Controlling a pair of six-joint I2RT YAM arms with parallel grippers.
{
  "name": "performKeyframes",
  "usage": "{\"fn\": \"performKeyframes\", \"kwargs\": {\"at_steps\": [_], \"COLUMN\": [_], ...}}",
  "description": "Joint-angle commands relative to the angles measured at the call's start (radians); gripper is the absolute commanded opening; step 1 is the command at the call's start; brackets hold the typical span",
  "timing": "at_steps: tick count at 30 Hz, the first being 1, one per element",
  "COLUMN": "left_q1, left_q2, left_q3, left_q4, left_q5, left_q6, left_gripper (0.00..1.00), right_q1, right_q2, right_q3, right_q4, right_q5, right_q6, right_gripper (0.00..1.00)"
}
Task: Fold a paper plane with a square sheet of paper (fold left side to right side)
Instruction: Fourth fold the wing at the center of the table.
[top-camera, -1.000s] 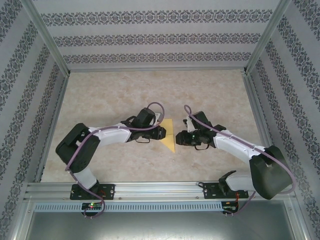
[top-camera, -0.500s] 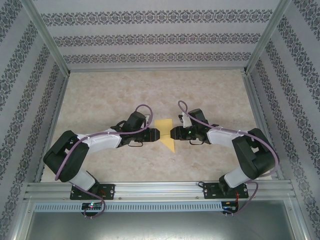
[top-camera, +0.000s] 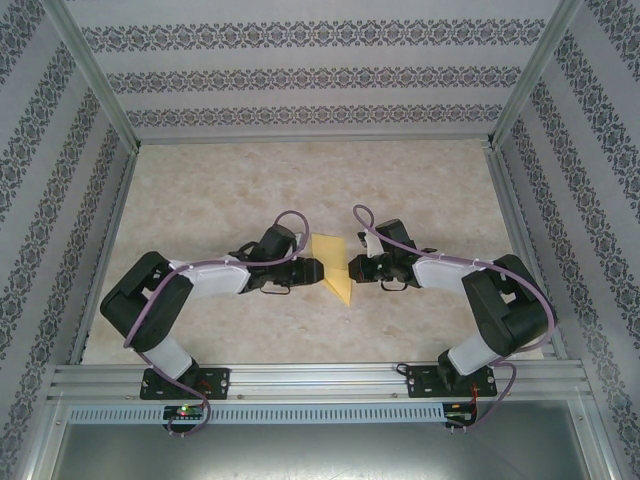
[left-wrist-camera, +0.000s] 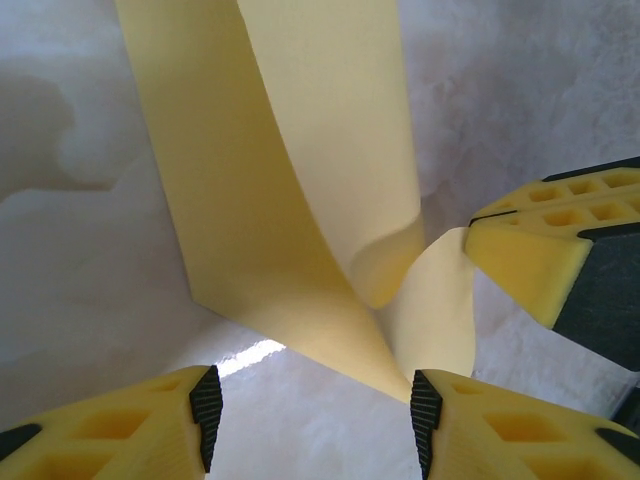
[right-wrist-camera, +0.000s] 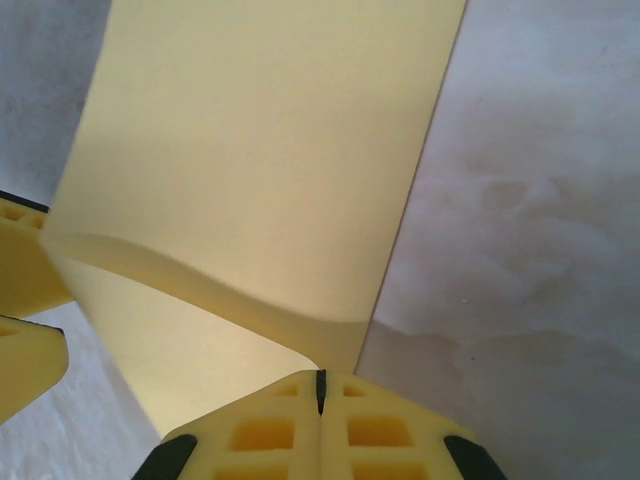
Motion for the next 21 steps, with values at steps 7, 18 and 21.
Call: {"fn": "performKeyframes", "kwargs": {"at_steps": [7, 18, 21], "left_q1": [0.004, 0.003, 0.003], "left_q2": [0.060, 0.088, 0.075], "left_q3": [0.064, 0.097, 0.092], "left_q4": [0.084, 0.087, 0.085], "left_q5": [0.053, 0.049, 0.042], "left_q6": [-0.032, -0.041, -0.054], "left_gripper": [0.55, 0.22, 0.13], "right_q1": [0.009, 0.012, 0.015], "right_q2": [-0.019, -0.067, -0.129], "right_q3": [0.014, 0.018, 0.005], "right_q4": [-0.023, -0.039, -0.056], "right_q5": [0.017, 0.029, 0.071], "right_q6": [-0.024, -0.020, -0.026], "right_gripper": [0.00, 0.10, 0.23]}}
